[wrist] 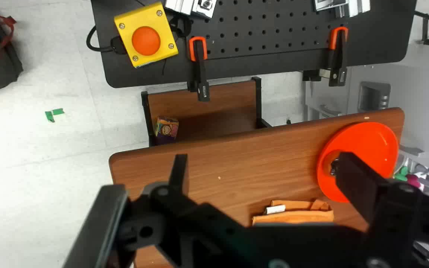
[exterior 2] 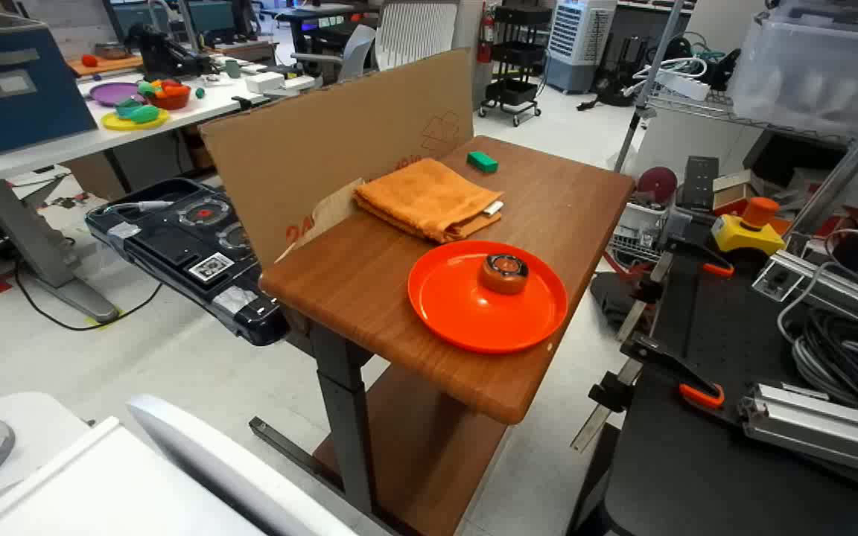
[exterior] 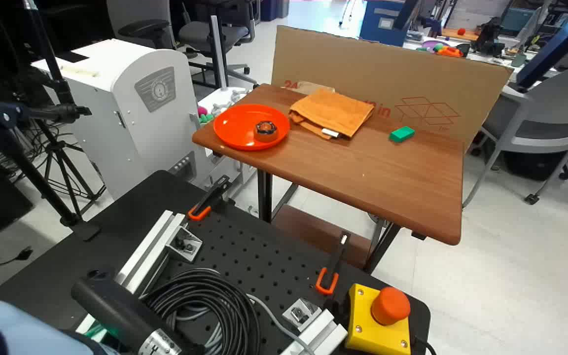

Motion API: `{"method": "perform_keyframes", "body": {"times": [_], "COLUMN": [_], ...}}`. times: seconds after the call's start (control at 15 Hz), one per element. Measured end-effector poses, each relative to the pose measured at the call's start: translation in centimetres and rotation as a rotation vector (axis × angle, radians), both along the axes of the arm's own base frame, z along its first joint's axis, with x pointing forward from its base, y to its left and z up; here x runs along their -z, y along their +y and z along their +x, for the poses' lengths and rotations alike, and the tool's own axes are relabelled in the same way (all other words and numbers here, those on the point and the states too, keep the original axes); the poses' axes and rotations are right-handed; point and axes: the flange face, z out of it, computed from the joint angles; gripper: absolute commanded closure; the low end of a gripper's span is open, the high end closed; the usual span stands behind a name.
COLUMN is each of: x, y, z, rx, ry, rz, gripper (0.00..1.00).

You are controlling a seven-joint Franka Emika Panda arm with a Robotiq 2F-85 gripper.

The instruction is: Move the green block forwards

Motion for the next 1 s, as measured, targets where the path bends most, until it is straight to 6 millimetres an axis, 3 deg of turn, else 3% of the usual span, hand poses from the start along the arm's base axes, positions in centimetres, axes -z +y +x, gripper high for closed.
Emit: {"method": "perform_keyframes", "body": {"times": [0.6, 1.0], "x": [0.3, 1.8], "y": [0.4, 1.6], "z": [0.4, 3.6], "rx": [-0.002, 0.025], "ry": [0.013, 0.041], "rz": [0.004, -0.011], "gripper": [0.0, 0.0]}}
